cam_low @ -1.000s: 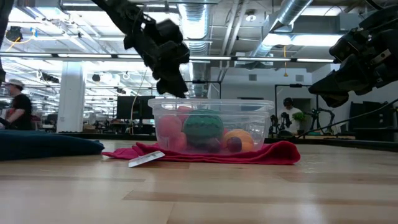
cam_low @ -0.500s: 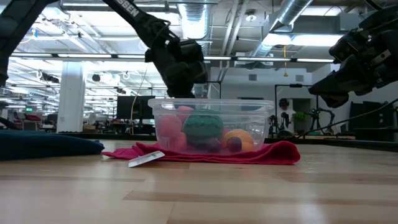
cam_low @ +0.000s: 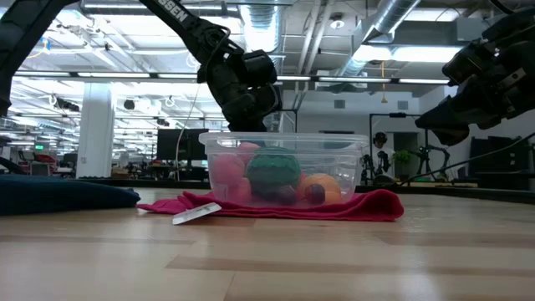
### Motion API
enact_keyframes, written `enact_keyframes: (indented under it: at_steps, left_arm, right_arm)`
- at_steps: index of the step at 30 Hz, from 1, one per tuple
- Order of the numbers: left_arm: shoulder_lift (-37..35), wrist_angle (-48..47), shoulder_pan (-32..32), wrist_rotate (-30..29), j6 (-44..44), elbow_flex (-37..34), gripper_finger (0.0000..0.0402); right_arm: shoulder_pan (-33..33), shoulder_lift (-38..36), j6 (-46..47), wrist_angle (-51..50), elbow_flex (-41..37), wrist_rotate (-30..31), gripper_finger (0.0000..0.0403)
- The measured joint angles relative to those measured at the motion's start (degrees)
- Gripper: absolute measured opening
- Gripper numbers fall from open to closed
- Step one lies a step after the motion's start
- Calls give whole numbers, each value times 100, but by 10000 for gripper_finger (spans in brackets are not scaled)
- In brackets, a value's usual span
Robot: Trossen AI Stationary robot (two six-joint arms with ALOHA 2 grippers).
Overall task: Pick and placing Produce into tupperware
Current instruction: Put the cherry in the transparent bin
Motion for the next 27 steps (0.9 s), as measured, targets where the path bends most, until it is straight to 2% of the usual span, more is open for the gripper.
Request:
enact_keyframes:
  at_steps: [7,10,13,18,22,27]
  left_arm:
    - [126,-119,-59,-468,346,-39,199]
    - [96,206,-137,-518,127,-4,199]
    - [94,146,-179,-558,47,-21,199]
    - [157,499,-211,-1371,4,-17,199]
    - [248,765,-284,-1704,-502,-13,199]
    - [262,721,-311,-1800,-565,-22,199]
  right_arm:
    - [1,0,-1,0,-2,0,88]
    - [1,0,1,-41,-2,0,88]
    - [1,0,1,-61,0,0,88]
    - [1,0,1,-83,-1,0,88]
    - [0,0,0,-85,0,0,88]
    - [0,0,-1,-106,-1,1,88]
